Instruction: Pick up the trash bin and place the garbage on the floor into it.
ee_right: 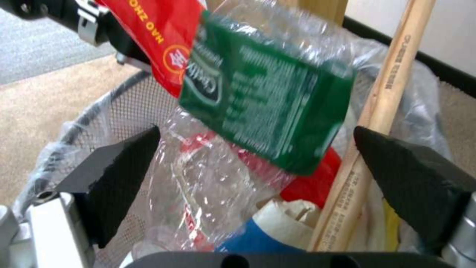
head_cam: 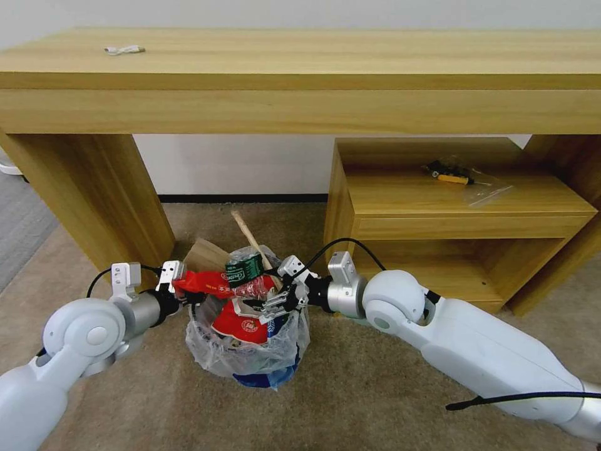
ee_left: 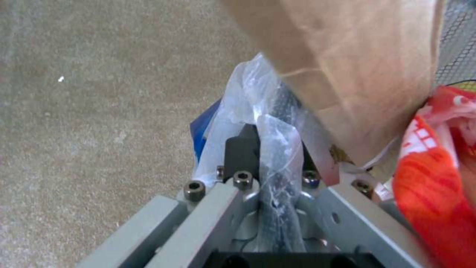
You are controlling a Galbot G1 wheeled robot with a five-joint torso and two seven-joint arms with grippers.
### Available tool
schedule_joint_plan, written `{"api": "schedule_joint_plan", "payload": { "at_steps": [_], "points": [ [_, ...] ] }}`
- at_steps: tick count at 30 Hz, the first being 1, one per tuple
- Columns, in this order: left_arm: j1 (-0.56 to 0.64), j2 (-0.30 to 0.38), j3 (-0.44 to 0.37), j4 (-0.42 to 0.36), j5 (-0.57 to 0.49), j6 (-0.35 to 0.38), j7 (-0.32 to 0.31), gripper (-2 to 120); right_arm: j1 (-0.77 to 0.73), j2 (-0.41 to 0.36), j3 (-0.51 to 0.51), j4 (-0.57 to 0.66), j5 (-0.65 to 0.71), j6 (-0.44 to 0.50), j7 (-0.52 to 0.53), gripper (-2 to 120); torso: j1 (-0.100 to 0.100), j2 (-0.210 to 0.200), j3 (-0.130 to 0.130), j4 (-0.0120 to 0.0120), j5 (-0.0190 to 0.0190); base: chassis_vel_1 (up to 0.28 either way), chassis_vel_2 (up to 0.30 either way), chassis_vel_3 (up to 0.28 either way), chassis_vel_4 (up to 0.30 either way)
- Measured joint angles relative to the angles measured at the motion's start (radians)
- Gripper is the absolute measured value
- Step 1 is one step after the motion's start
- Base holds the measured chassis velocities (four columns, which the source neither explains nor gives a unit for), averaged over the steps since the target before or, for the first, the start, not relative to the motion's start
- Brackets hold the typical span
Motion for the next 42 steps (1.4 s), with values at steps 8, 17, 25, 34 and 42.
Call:
{"api": "schedule_joint_plan", "payload": {
  "at_steps": [8, 17, 25, 34, 42],
  "points": [
    [0.001, -0.01, 0.001, 0.02, 0.0, 0.0, 0.0, 0, -0.012, -0.004, 0.009, 0.031, 0.04, 0.018, 0.029, 100, 0.0, 0.0, 0.0, 0.0, 0.0, 0.0, 0.0, 0.0, 0.0],
    [0.004, -0.018, -0.005, 0.038, 0.006, 0.0, 0.002, 0, -0.031, -0.013, 0.071, 0.081, 0.074, 0.028, 0.064, 100, 0.0, 0.0, 0.0, 0.0001, -0.0001, 0.0, 0.0, 0.0, 0.0],
    [0.048, -0.023, -0.047, 0.04, 0.042, 0.0, 0.025, 0, -0.101, -0.034, 0.149, 0.107, 0.022, 0.101, 0.16, 100, 0.0, 0.0, 0.0, 0.0001, 0.0, 0.0, 0.0, 0.0, 0.0],
    [0.103, -0.025, -0.096, 0.036, 0.141, 0.0, 0.084, 0, -0.309, -0.05, 0.359, 0.035, -0.1, 0.184, 0.21, 100, 0.0, 0.0, 0.0, 0.0001, 0.0001, 0.0, 0.0, 0.0, 0.0],
    [0.108, -0.028, -0.103, 0.058, 0.156, 0.0, 0.112, 0, -0.578, -0.065, 0.57, 0.145, -0.142, 0.21, 0.21, 100, 0.0, 0.0, 0.0, -0.0001, 0.0002, 0.0, 0.0, 0.0, 0.0]
  ]
}}
